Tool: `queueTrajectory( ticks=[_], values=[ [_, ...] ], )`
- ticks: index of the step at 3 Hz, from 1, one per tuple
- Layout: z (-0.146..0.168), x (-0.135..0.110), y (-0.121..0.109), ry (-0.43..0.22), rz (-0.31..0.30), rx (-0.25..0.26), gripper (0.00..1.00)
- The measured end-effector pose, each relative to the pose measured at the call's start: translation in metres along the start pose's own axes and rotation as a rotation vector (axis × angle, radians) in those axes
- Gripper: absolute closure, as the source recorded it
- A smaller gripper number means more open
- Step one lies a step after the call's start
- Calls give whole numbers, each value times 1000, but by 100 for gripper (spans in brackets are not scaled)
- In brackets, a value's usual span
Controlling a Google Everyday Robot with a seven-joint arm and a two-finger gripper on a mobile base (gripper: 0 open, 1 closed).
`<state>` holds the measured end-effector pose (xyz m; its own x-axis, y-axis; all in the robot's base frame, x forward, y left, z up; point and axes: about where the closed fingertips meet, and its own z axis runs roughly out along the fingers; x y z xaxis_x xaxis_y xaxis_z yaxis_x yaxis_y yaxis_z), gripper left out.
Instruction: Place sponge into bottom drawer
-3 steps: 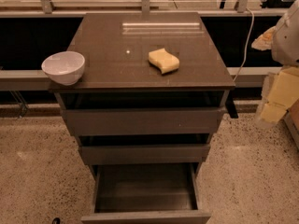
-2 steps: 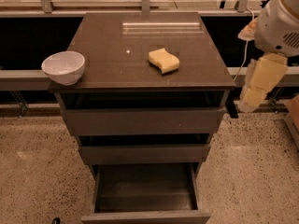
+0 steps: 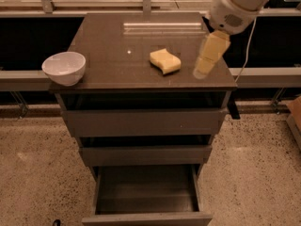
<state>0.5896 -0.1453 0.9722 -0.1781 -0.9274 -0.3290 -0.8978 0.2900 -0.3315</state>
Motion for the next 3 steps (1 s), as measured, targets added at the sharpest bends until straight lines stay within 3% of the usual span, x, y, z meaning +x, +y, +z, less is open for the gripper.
queueTrajectory(
  ticks=[1,2,3],
  values=[
    [39,3,-29,-63,99,68,0],
    [74,16,-55,-177,234,121,0],
    [74,16,-55,-178,234,120,0]
  ],
)
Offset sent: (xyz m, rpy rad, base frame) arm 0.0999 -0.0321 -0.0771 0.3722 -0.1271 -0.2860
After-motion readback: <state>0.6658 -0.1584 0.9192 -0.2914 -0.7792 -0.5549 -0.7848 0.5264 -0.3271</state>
